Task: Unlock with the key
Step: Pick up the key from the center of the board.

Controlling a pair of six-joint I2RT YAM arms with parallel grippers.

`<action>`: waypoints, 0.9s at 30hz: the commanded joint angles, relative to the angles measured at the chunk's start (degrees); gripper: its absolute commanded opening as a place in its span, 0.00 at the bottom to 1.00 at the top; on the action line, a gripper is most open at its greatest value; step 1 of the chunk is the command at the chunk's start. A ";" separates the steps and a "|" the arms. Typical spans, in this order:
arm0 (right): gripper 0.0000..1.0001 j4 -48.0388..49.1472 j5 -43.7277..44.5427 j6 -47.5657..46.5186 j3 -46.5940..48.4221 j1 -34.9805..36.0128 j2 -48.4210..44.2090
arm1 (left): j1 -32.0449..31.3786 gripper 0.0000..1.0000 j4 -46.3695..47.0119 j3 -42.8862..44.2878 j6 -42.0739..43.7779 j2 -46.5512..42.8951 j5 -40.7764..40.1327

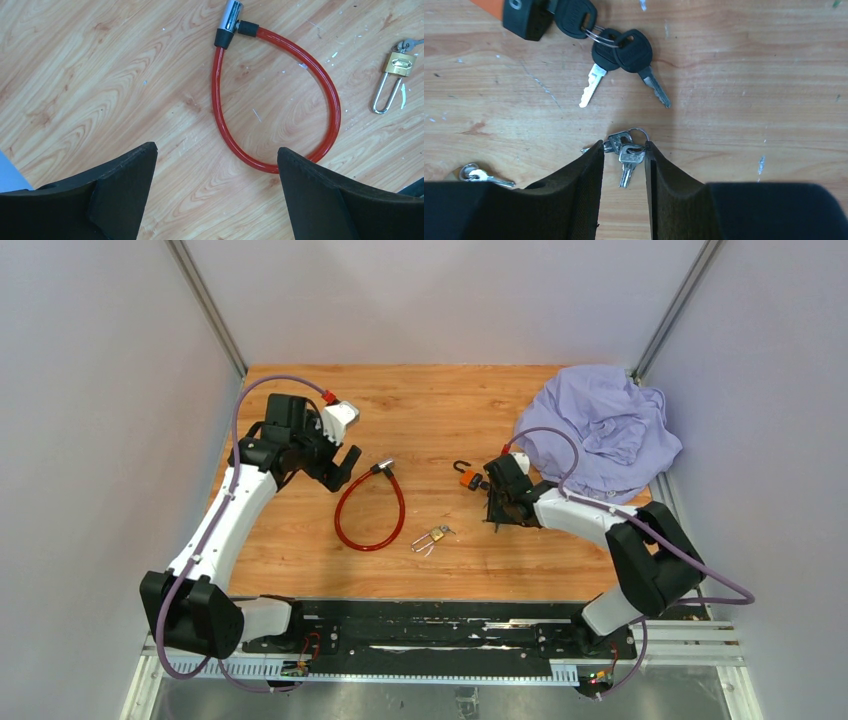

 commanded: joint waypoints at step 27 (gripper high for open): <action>0.01 -4.70 -7.56 -2.57 -1.56 -0.22 -2.08 | 0.51 0.95 -3.55 2.47 1.90 -0.36 6.74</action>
